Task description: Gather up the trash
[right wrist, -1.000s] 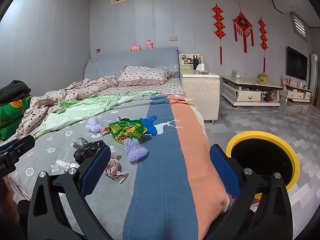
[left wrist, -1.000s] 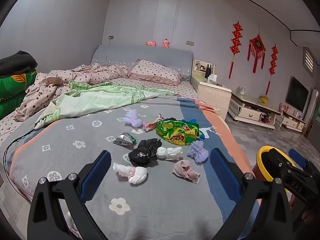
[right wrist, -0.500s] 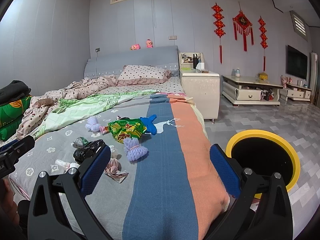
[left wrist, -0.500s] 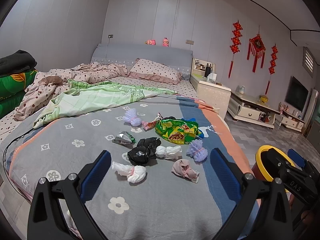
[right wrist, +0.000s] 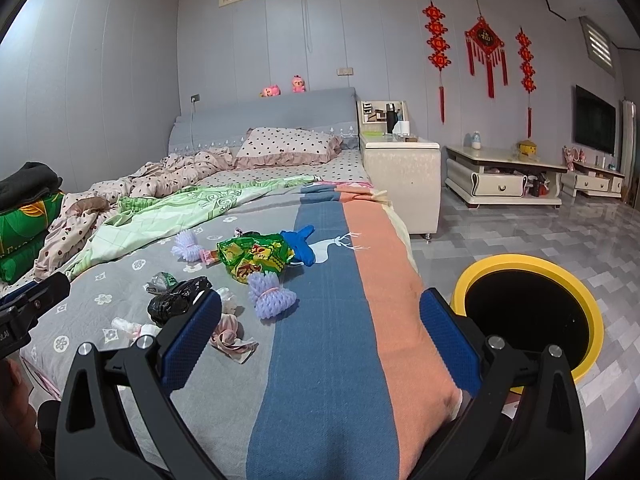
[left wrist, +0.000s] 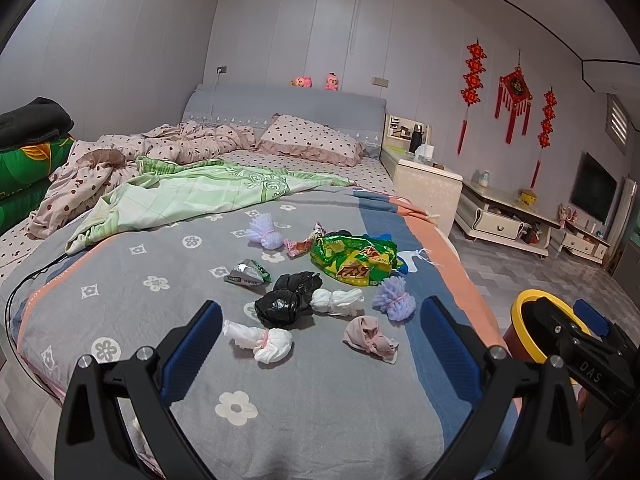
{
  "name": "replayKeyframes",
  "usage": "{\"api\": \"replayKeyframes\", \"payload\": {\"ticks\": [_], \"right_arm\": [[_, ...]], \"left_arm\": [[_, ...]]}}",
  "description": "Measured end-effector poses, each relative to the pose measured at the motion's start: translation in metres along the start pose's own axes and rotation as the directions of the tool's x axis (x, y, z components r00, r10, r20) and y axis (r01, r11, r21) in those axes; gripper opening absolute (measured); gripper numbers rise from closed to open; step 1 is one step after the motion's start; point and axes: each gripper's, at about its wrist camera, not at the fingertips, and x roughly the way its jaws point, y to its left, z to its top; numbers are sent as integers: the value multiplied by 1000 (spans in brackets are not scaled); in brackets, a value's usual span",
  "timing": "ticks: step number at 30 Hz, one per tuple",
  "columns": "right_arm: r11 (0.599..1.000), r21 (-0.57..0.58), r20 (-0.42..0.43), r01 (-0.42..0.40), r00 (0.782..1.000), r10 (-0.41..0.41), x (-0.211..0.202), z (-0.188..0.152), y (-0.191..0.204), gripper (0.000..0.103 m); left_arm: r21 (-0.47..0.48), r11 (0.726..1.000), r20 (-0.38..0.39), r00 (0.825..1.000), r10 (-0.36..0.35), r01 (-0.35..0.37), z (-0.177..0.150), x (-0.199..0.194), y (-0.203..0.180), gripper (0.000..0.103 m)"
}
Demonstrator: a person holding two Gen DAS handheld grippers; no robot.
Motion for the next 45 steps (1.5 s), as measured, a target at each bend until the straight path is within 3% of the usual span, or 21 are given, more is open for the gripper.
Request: {"api": "replayKeyframes", "payload": {"ticks": [45], "right_arm": [[1000,19,-27,-3,1000,4,10,-13,3,95]], "left_arm": [[-5,1000,-12,1000,-2,2,-1,5,2,96]]}}
